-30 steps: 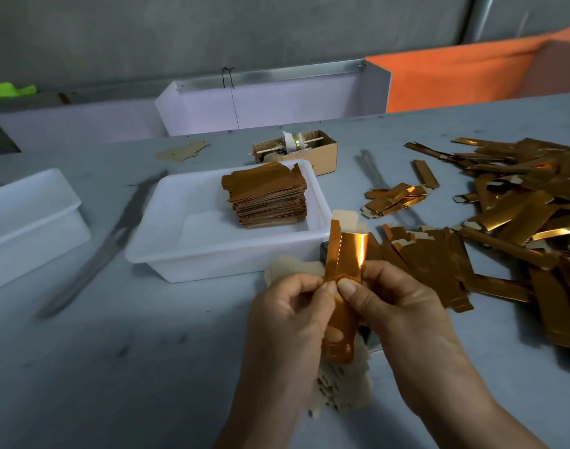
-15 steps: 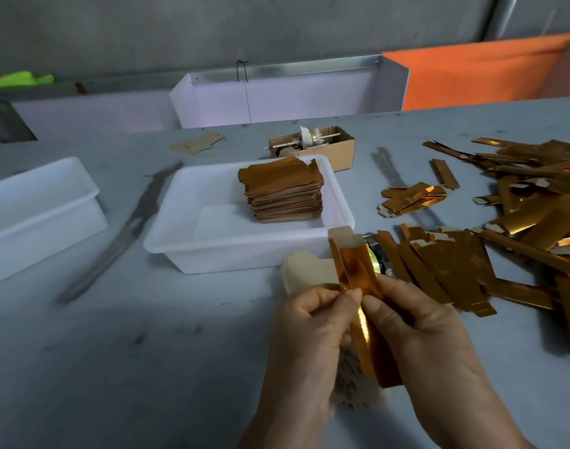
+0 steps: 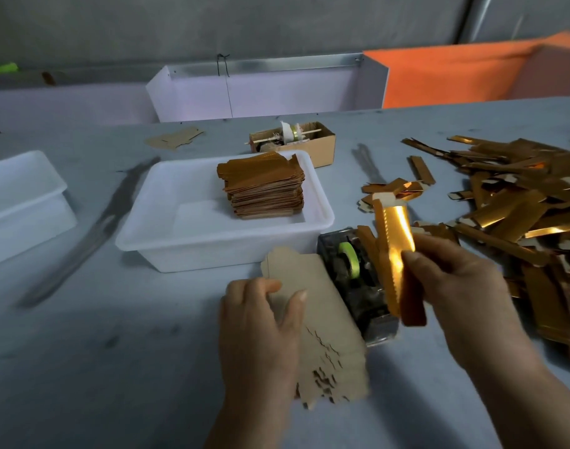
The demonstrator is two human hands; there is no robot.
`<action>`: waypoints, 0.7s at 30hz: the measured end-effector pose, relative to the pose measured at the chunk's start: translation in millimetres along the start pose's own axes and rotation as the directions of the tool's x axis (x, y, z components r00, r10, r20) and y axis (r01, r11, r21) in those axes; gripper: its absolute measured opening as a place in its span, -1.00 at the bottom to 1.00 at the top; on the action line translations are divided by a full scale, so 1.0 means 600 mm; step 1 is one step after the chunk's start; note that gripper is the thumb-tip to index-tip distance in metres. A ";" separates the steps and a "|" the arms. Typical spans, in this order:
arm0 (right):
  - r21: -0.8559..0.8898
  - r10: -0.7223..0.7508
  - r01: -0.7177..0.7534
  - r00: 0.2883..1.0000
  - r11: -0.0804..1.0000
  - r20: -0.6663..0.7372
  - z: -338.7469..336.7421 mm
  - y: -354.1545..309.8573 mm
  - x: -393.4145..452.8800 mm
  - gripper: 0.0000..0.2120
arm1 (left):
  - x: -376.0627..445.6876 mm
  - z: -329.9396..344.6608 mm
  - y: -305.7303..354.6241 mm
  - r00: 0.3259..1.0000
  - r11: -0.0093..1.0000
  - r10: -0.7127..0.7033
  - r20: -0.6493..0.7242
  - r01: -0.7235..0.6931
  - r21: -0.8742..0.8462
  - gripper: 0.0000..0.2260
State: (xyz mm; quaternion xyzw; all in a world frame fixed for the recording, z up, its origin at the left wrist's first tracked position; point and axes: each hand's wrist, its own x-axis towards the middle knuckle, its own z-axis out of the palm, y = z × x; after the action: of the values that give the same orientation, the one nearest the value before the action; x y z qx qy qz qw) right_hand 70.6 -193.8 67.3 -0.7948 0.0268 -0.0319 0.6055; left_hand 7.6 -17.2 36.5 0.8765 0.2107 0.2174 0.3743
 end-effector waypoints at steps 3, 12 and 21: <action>-0.180 -0.033 0.013 0.993 0.984 -0.110 -0.013 0.002 0.045 -0.66 | -0.001 0.004 -0.018 0.995 0.996 -0.076 0.072 0.073 0.046 -0.67; -0.574 -0.368 0.257 0.926 0.777 -0.083 -0.008 0.016 -0.004 -0.65 | 0.019 0.009 -0.052 0.840 0.825 -0.405 0.360 0.506 -0.251 -0.76; -0.469 -0.413 0.403 0.906 0.786 0.086 0.039 0.021 -0.071 -0.80 | 0.038 -0.017 -0.054 0.859 0.805 -0.370 0.355 0.487 -0.339 -0.77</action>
State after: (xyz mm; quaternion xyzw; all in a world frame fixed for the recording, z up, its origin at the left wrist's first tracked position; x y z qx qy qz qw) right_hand 30.1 -171.1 48.0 -0.9052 -0.1323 -0.1627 0.3698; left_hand 14.2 20.9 23.8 0.7259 0.3000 0.0440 0.6174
